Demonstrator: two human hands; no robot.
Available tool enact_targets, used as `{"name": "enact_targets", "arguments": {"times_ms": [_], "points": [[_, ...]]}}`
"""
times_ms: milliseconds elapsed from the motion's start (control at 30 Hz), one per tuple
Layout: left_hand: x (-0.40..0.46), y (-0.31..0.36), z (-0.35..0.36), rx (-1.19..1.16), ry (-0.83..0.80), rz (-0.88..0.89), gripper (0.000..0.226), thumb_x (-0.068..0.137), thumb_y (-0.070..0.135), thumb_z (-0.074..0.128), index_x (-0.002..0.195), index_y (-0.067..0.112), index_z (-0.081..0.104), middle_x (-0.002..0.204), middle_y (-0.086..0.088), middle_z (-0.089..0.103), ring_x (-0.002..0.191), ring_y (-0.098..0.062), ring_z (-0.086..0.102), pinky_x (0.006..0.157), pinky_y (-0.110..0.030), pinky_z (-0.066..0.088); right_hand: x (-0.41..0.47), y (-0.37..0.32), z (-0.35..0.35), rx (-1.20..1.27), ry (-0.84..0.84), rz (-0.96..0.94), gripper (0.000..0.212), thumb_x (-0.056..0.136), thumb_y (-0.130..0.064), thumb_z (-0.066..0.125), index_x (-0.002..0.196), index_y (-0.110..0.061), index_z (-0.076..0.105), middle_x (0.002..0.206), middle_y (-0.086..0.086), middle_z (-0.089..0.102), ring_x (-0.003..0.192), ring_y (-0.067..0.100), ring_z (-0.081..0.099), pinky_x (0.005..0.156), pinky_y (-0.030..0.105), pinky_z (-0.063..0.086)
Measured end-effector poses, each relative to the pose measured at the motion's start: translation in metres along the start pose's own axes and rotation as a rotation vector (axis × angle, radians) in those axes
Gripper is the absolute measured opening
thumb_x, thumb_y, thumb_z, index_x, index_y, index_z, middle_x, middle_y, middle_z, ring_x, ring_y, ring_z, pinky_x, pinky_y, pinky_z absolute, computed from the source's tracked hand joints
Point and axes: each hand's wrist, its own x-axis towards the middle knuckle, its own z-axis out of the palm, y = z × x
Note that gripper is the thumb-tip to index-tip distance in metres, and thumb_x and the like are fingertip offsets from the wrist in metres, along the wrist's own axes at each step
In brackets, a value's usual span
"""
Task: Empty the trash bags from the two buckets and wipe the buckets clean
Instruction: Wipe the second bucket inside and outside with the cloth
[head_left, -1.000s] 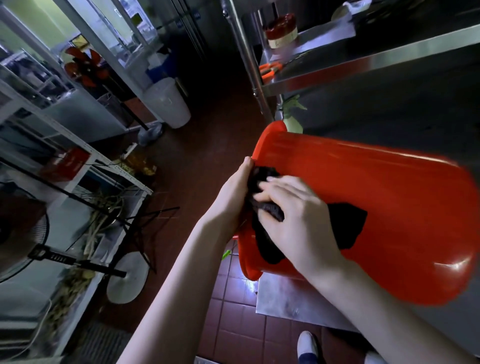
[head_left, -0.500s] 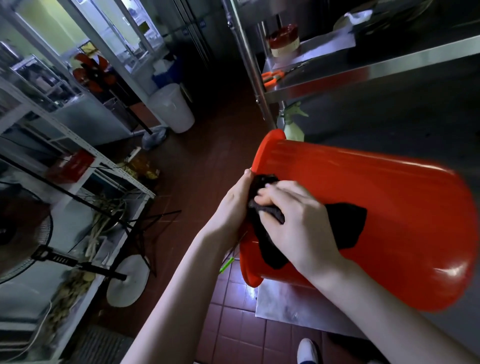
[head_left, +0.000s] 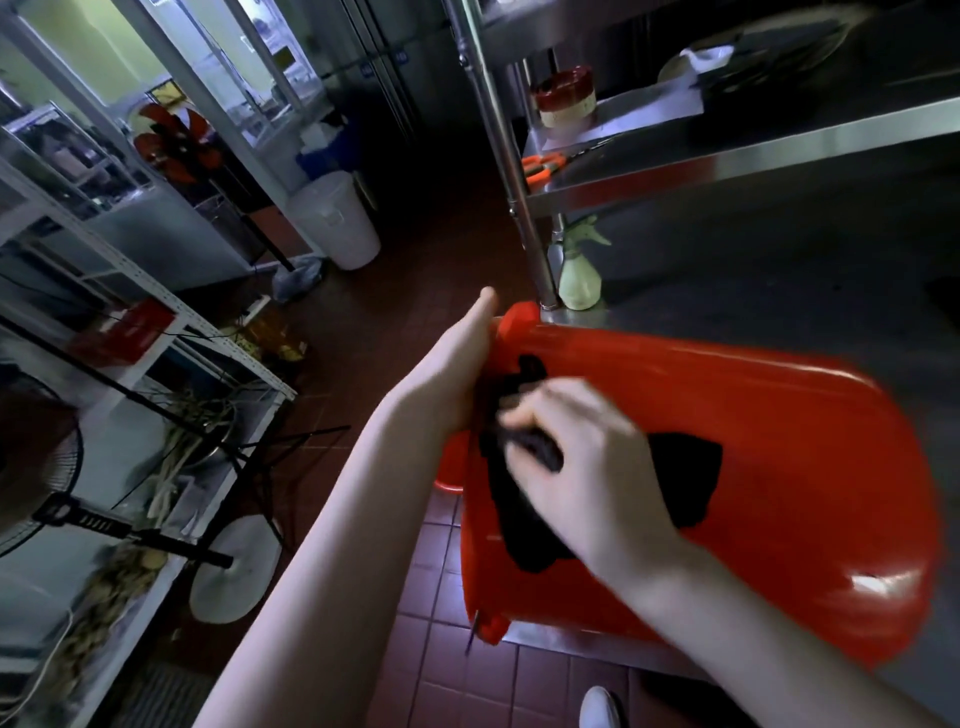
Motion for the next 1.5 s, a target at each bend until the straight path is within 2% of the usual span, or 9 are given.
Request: {"name": "enact_targets", "arguments": {"times_ms": [133, 233, 367, 633, 867, 1133, 1300, 1367, 1500], "points": [[-0.004, -0.008, 0.003, 0.134, 0.145, 0.073, 0.04, 0.1, 0.044, 0.044, 0.074, 0.018, 0.06, 0.07, -0.002, 0.056, 0.069, -0.018, 0.052, 0.066, -0.029, 0.041, 0.004, 0.004, 0.004, 0.007, 0.016, -0.011, 0.01, 0.075, -0.012, 0.066, 0.084, -0.012, 0.067, 0.093, 0.001, 0.067, 0.094, 0.019, 0.063, 0.084, 0.032, 0.05], [-0.014, -0.034, -0.003, 0.017, 0.035, 0.266, 0.029, 0.101, 0.038, 0.045, 0.1, 0.023, 0.071, 0.097, 0.002, 0.073, 0.093, -0.012, 0.067, 0.084, -0.027, 0.051, 0.043, 0.016, 0.002, -0.042, -0.008, 0.078, 0.009, 0.079, -0.021, 0.063, 0.086, -0.017, 0.065, 0.087, 0.001, 0.068, 0.086, 0.022, 0.064, 0.075, 0.037, 0.051], [-0.014, -0.045, -0.004, -0.032, 0.0, 0.387, 0.036, 0.105, 0.025, 0.038, 0.134, 0.017, 0.057, 0.129, -0.002, 0.065, 0.12, -0.014, 0.06, 0.102, -0.029, 0.048, 0.09, 0.034, 0.001, -0.06, 0.008, 0.251, 0.007, 0.083, -0.023, 0.067, 0.082, -0.019, 0.062, 0.081, 0.001, 0.07, 0.082, 0.023, 0.066, 0.071, 0.036, 0.052], [-0.005, -0.045, -0.009, 0.015, 0.017, 0.399, 0.036, 0.105, 0.026, 0.038, 0.134, 0.019, 0.059, 0.118, -0.004, 0.067, 0.106, -0.012, 0.062, 0.096, -0.03, 0.047, 0.016, 0.011, 0.005, -0.043, -0.047, -0.024, 0.013, 0.081, -0.017, 0.059, 0.091, -0.012, 0.066, 0.098, 0.001, 0.066, 0.096, 0.021, 0.062, 0.088, 0.034, 0.048], [-0.008, -0.066, -0.001, 0.029, 0.045, 0.469, 0.042, 0.103, 0.029, 0.035, 0.143, 0.022, 0.049, 0.14, 0.002, 0.057, 0.131, -0.014, 0.05, 0.114, -0.044, 0.034, 0.091, 0.04, -0.005, -0.091, -0.019, 0.201, 0.008, 0.083, -0.021, 0.068, 0.084, -0.015, 0.063, 0.086, 0.005, 0.069, 0.085, 0.024, 0.065, 0.075, 0.039, 0.052], [-0.002, -0.061, 0.0, 0.115, 0.081, 0.573, 0.043, 0.103, 0.027, 0.032, 0.141, 0.019, 0.051, 0.133, -0.002, 0.061, 0.129, -0.016, 0.053, 0.112, -0.045, 0.036, 0.021, 0.017, -0.001, -0.025, -0.052, 0.03, 0.013, 0.076, -0.009, 0.062, 0.088, -0.011, 0.067, 0.096, -0.001, 0.068, 0.095, 0.016, 0.064, 0.088, 0.029, 0.048], [-0.027, -0.088, 0.0, 0.254, 0.069, 0.614, 0.049, 0.103, 0.032, 0.03, 0.15, 0.021, 0.036, 0.147, 0.017, 0.045, 0.135, 0.006, 0.037, 0.111, -0.016, 0.03, 0.08, 0.038, -0.01, -0.058, 0.001, 0.143, 0.005, 0.083, -0.013, 0.068, 0.087, -0.013, 0.065, 0.09, 0.001, 0.07, 0.088, 0.02, 0.065, 0.078, 0.031, 0.048], [-0.035, -0.084, -0.009, 0.221, -0.017, 0.54, 0.046, 0.104, 0.034, 0.034, 0.15, 0.029, 0.036, 0.14, 0.021, 0.05, 0.128, 0.007, 0.046, 0.106, -0.018, 0.038, 0.089, 0.041, -0.01, -0.077, -0.053, 0.155, 0.006, 0.084, -0.019, 0.068, 0.088, -0.017, 0.064, 0.092, -0.001, 0.068, 0.094, 0.02, 0.063, 0.083, 0.037, 0.049], [0.008, -0.048, -0.017, 0.091, -0.062, 0.176, 0.034, 0.101, 0.046, 0.042, 0.131, 0.032, 0.05, 0.126, -0.001, 0.065, 0.093, -0.014, 0.069, 0.077, -0.033, 0.058, 0.061, 0.031, -0.012, -0.165, 0.002, 0.158, 0.024, 0.076, -0.033, 0.064, 0.099, -0.024, 0.066, 0.103, -0.005, 0.066, 0.105, 0.022, 0.057, 0.092, 0.042, 0.046]]}}
